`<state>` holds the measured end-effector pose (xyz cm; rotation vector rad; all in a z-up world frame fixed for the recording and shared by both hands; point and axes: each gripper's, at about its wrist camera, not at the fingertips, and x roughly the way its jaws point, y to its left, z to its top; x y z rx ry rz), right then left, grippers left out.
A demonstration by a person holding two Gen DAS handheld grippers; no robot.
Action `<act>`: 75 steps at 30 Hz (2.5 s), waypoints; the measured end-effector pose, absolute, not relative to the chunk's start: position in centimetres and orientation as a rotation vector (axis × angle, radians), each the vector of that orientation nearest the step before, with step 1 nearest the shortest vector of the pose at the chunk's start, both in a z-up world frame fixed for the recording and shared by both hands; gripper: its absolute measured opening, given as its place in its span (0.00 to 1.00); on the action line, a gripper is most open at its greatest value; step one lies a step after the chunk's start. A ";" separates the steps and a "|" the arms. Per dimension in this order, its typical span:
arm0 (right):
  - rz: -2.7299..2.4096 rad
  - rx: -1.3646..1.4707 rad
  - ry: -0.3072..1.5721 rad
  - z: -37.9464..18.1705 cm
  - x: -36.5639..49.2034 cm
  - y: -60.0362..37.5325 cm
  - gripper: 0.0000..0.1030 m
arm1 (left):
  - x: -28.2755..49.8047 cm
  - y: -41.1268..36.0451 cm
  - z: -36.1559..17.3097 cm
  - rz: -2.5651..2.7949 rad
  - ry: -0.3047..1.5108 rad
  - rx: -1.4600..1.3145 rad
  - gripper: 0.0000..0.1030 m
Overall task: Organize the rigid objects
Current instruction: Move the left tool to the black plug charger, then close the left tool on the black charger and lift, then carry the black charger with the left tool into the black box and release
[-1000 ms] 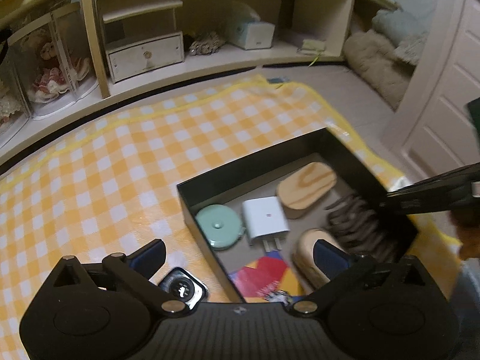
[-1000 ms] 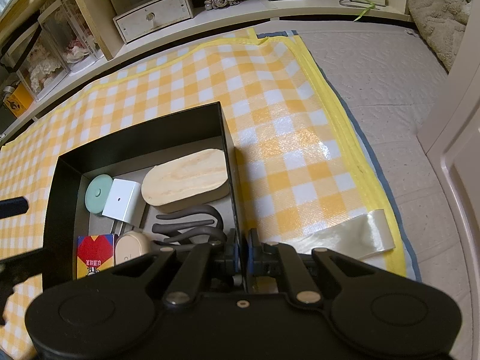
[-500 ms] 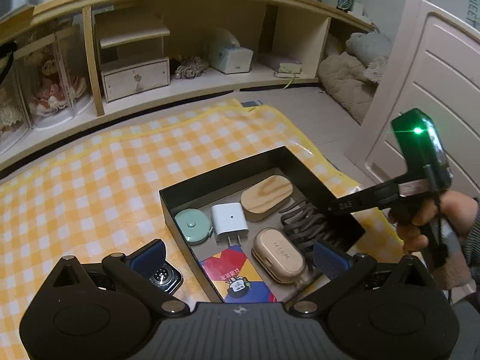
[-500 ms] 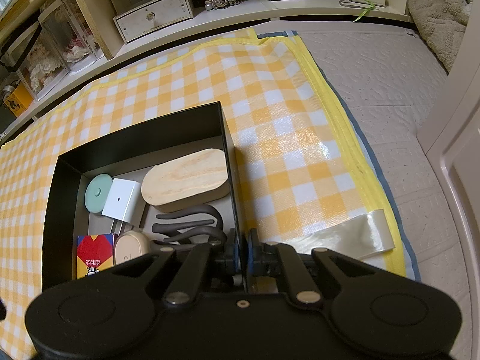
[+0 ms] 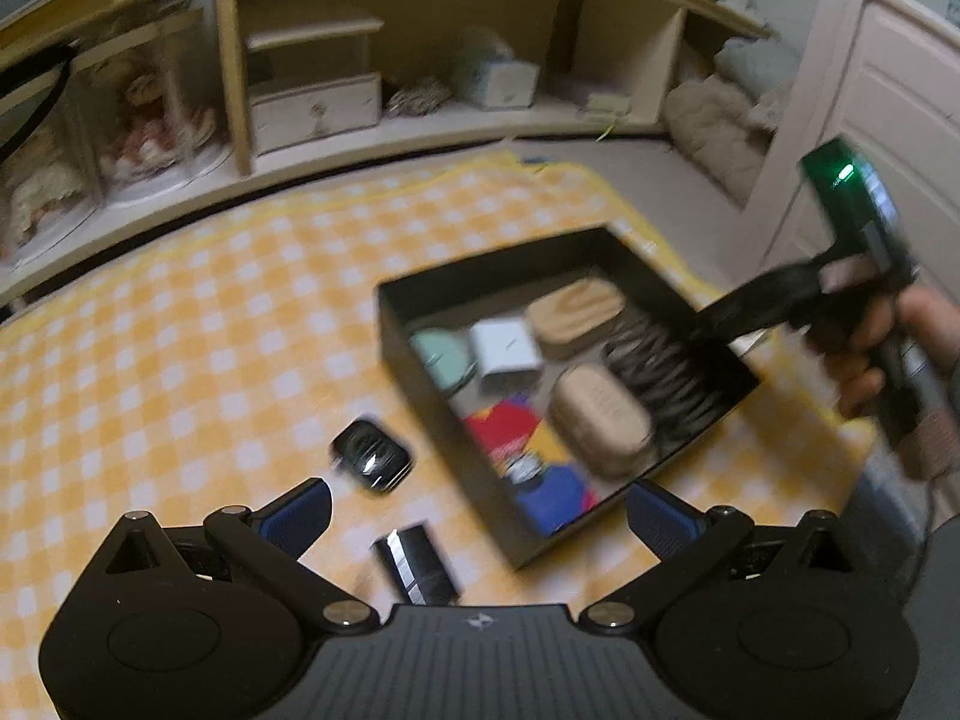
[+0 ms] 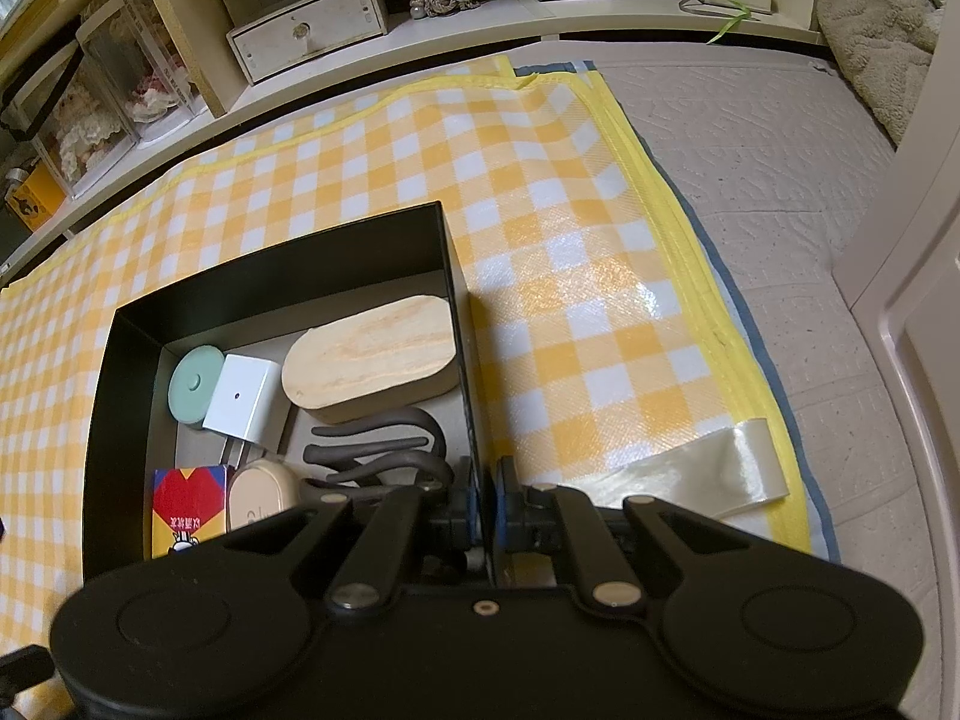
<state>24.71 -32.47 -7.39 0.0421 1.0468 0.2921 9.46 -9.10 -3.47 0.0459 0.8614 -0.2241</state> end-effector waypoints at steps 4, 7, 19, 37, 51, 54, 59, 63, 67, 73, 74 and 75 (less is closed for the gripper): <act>0.291 0.041 1.048 -7.4 24.7 -32.5 0.06 | 9.3 -8.6 -5.5 -0.169 0.924 0.067 1.00; 0.291 0.041 1.047 -7.4 24.7 -32.4 0.06 | 9.3 -8.8 -7.2 -0.170 0.961 0.120 1.00; 0.291 0.041 1.047 -7.4 24.7 -32.4 0.06 | 11.6 -7.3 -11.3 -0.065 1.012 0.188 1.00; 0.290 0.039 1.048 -7.4 24.6 -32.4 0.06 | 11.5 -7.0 -10.2 -0.154 0.988 0.110 0.42; 0.290 0.038 1.049 -7.5 24.6 -32.6 0.06 | 11.6 -5.8 -7.0 -0.141 0.877 0.006 0.34; 0.290 0.039 1.049 -7.5 24.6 -32.5 0.06 | 12.5 -6.4 -5.5 -0.168 0.825 -0.025 0.34; 0.292 0.043 1.049 -7.5 24.6 -32.6 0.06 | 14.3 -9.2 -4.4 -0.225 0.777 -0.002 0.34; 0.294 0.046 1.049 -7.5 24.5 -32.6 0.06 | 15.7 -11.1 -4.5 -0.241 0.762 0.041 0.34; 0.296 0.052 1.050 -7.5 24.6 -32.6 0.07 | 17.3 -11.9 -5.0 -0.218 0.766 0.070 0.34; 0.298 0.054 1.052 -7.4 24.6 -32.6 0.07 | 17.7 -11.5 -5.2 -0.211 0.773 0.065 0.35; 0.297 0.055 1.052 -7.4 24.6 -32.6 0.07 | 17.7 -11.5 -5.2 -0.217 0.777 0.063 0.38; 0.298 0.056 1.053 -7.4 24.7 -32.6 0.07 | 17.5 -11.4 -5.1 -0.226 0.775 0.057 0.40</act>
